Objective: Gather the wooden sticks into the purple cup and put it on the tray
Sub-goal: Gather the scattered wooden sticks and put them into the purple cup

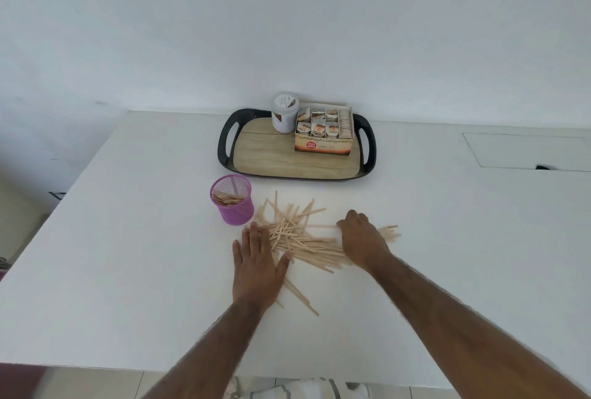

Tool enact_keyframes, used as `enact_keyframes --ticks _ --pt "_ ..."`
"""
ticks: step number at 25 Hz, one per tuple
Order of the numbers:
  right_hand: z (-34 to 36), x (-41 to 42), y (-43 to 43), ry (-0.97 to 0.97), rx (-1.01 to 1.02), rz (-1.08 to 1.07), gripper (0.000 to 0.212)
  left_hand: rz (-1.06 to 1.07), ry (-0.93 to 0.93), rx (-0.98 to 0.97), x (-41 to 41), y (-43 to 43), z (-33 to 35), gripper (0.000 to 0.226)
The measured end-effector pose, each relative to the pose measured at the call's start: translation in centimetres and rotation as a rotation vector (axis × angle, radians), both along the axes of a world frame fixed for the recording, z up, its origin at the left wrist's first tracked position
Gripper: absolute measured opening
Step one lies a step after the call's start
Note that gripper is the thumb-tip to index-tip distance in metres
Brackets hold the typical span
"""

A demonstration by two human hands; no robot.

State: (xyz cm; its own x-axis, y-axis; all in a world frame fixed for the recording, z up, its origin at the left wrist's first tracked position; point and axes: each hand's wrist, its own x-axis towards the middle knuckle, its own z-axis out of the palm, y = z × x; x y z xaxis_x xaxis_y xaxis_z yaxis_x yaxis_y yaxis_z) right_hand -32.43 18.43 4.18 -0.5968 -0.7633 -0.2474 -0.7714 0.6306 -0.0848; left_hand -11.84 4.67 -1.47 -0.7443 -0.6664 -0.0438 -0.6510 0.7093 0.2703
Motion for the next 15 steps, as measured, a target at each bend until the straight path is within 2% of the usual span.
enact_keyframes --ticks 2,3,5,7,12,15 --pt "0.7 1.0 -0.4 -0.040 -0.020 0.046 0.025 -0.019 0.020 -0.009 -0.6 0.5 0.1 0.083" --pt "1.1 1.5 -0.7 -0.053 -0.005 0.082 0.035 -0.018 0.024 -0.012 -0.6 0.6 0.1 0.082" --pt "1.3 2.3 -0.8 -0.043 0.074 0.155 0.069 -0.016 0.022 -0.011 -0.9 1.0 0.1 0.081" --pt "1.1 3.4 -1.0 0.026 0.119 0.213 0.083 -0.017 0.023 -0.006 -1.2 1.3 0.2 0.081" --pt "0.5 4.6 -2.1 0.065 0.040 0.178 0.072 -0.021 0.033 0.006 -1.4 1.4 0.1 0.079" --pt "0.8 4.9 -2.5 0.073 0.029 0.164 0.053 -0.018 0.020 0.008 -1.5 1.5 0.2 0.078"
